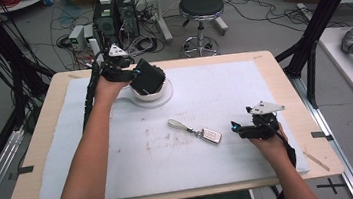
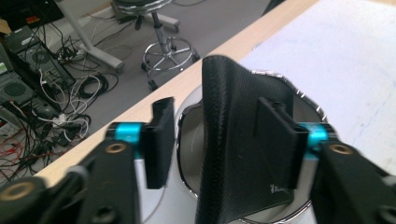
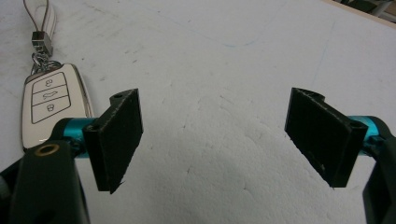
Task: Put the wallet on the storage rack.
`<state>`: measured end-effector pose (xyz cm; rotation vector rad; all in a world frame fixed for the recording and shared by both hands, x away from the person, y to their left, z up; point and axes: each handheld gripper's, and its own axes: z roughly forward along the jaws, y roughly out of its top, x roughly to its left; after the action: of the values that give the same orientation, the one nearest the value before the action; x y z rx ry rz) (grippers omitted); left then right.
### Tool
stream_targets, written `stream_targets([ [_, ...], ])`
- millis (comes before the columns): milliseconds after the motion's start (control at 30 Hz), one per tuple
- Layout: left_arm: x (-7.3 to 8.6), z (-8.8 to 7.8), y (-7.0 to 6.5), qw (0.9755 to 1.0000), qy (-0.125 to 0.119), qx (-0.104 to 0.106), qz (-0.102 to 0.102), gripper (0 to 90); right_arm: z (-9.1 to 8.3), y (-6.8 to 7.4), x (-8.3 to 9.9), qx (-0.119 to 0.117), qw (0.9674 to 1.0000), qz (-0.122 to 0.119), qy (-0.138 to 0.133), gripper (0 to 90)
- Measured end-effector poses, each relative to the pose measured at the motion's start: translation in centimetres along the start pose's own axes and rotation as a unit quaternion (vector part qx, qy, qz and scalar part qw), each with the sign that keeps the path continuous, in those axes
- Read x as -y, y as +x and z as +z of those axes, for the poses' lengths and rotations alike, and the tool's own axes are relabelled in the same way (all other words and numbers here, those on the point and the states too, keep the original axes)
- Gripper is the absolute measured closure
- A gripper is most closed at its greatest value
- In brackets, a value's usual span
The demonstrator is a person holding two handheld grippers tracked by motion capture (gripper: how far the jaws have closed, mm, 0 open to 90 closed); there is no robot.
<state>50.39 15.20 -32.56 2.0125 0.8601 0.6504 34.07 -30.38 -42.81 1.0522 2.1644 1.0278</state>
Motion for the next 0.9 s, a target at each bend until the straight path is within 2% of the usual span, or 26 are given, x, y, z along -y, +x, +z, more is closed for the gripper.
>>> stream_targets([
  [67,-0.1,-0.4,0.0,0.9999,-0.006,0.010,-0.008,43.4,0.0,0.0,0.0,0.002,1.0000,0.000,-0.001,19.4],
  [133,-0.3,-0.9,-0.2,0.9999,-0.005,0.007,-0.007,41.5,-0.1,0.0,0.0,0.000,1.0000,0.000,-0.004,19.4],
  [200,-0.5,-1.6,-0.4,0.9997,-0.014,0.014,-0.012,38.5,-0.1,0.0,-0.1,-0.001,1.0000,0.001,-0.006,19.4],
  [433,-0.8,-3.7,-1.6,0.9990,-0.024,0.035,-0.013,32.8,-0.2,0.0,-0.1,-0.001,1.0000,0.004,-0.009,19.4],
  [633,0.4,-5.5,-2.7,0.9978,-0.035,0.054,-0.016,29.9,-0.3,0.2,-0.3,-0.003,0.9999,0.002,-0.013,19.4],
  [700,0.8,-6.0,-2.9,0.9979,-0.033,0.054,-0.016,28.3,-0.2,0.2,-0.3,-0.003,0.9999,-0.001,-0.011,19.4],
  [900,2.2,-7.7,-3.5,0.9961,-0.047,0.070,-0.028,26.0,-0.1,0.3,-0.3,-0.006,0.9999,-0.001,-0.013,19.4],
])
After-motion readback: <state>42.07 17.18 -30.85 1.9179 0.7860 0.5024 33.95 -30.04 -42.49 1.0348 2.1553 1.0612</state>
